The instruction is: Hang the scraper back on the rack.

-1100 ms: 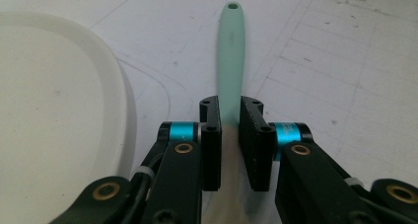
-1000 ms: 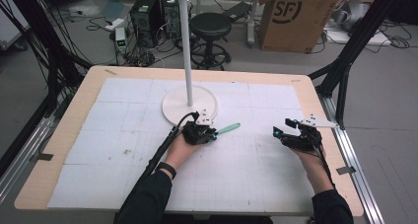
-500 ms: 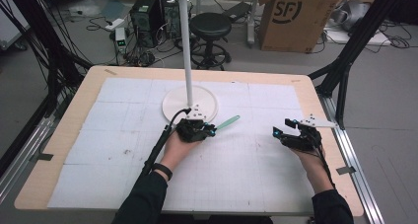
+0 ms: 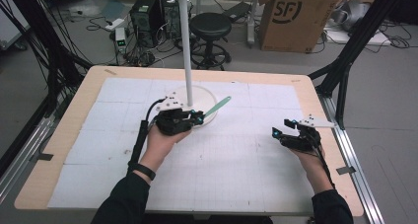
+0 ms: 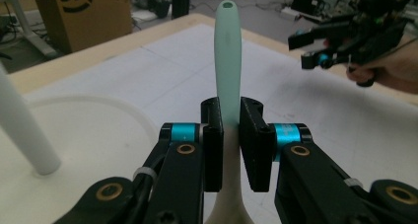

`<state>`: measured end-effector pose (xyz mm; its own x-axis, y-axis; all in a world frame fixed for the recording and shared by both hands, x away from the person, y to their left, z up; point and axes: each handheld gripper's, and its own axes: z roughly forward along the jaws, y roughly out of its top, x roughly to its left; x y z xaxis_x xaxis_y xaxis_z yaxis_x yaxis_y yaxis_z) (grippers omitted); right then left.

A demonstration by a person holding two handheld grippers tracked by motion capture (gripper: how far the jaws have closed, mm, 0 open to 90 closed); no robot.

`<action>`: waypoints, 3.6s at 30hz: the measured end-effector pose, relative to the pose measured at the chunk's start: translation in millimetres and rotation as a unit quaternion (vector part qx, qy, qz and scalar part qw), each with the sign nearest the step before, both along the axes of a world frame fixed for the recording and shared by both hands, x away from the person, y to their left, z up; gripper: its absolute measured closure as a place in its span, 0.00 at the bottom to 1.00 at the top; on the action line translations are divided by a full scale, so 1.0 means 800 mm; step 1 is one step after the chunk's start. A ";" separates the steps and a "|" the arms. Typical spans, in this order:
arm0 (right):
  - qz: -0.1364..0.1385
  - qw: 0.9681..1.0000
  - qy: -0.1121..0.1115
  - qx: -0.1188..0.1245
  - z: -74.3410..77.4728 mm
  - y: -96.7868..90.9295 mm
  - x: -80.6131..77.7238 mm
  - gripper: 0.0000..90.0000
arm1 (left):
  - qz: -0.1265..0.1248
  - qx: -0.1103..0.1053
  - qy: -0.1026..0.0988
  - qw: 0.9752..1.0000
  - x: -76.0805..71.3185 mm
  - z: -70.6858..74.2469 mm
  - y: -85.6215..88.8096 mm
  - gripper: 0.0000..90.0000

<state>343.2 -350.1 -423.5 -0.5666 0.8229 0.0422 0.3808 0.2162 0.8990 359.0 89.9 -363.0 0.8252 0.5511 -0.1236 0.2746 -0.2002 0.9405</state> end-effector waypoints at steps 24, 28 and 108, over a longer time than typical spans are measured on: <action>0.006 1.000 0.004 -0.005 -0.004 0.005 0.004 0.37 | 0.065 -0.030 -0.054 0.996 -0.047 0.166 0.156 0.89; 0.006 1.000 0.002 -0.005 -0.004 0.004 0.004 0.37 | 0.071 -0.025 -0.060 0.995 -0.048 0.194 0.168 0.89; 0.015 1.000 0.013 -0.015 -0.006 0.007 0.004 0.38 | 0.044 -0.006 -0.058 0.997 0.044 0.265 0.157 0.89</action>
